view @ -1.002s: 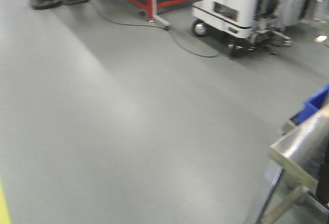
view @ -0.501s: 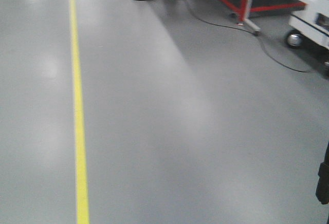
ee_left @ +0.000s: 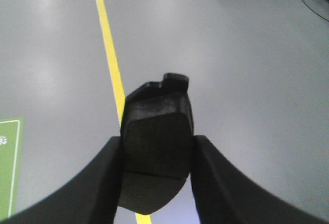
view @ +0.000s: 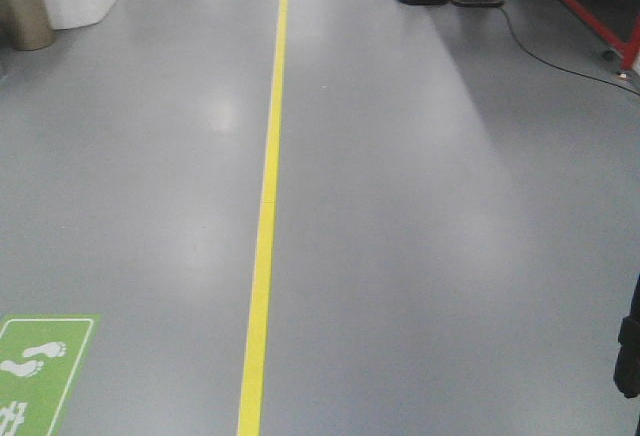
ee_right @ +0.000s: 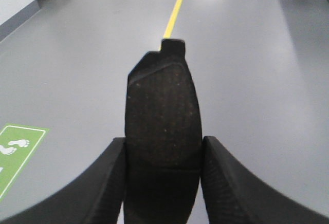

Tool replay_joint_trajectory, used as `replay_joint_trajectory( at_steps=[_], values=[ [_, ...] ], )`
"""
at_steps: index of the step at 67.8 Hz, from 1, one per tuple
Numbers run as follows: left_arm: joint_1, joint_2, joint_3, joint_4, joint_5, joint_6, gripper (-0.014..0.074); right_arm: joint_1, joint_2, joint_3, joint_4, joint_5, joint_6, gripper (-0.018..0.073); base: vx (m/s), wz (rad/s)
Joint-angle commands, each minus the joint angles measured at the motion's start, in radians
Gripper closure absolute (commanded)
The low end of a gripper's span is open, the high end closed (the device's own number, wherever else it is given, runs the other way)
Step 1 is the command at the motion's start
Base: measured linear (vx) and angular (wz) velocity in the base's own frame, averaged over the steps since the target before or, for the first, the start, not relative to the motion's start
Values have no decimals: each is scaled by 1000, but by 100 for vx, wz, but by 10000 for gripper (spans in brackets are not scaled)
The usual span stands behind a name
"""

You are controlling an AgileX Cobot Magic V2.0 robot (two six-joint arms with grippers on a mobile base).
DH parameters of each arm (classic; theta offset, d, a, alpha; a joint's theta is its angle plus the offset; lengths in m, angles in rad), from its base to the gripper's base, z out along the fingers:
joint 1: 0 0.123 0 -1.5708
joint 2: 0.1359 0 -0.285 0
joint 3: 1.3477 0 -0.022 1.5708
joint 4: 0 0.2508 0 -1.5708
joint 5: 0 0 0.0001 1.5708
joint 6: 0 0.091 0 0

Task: Move and align brake pads A on conveyor
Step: 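Drive forward along the yellow floor line holding both pads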

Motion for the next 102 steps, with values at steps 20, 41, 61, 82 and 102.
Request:
replay_joint_trajectory(
  at_steps=[20, 41, 61, 82, 102],
  values=[
    [-3, 10, -28, 13, -87, -10, 603, -6, 5, -32, 0, -92, -7, 566, 16, 25],
    [-3, 10, -28, 13, -87, -10, 603, -6, 5, -32, 0, -91, -7, 566, 32, -1],
    [-3, 10, -28, 13, -87, -10, 603, -6, 5, -32, 0, -83, -7, 566, 49, -7],
    [-3, 10, -28, 14, -87, -10, 603, -6, 5, -32, 0, -83, -7, 566, 60, -6],
    [-3, 10, -28, 14, -87, -10, 603, -6, 5, -32, 0, -84, -7, 566, 69, -1]
  ],
)
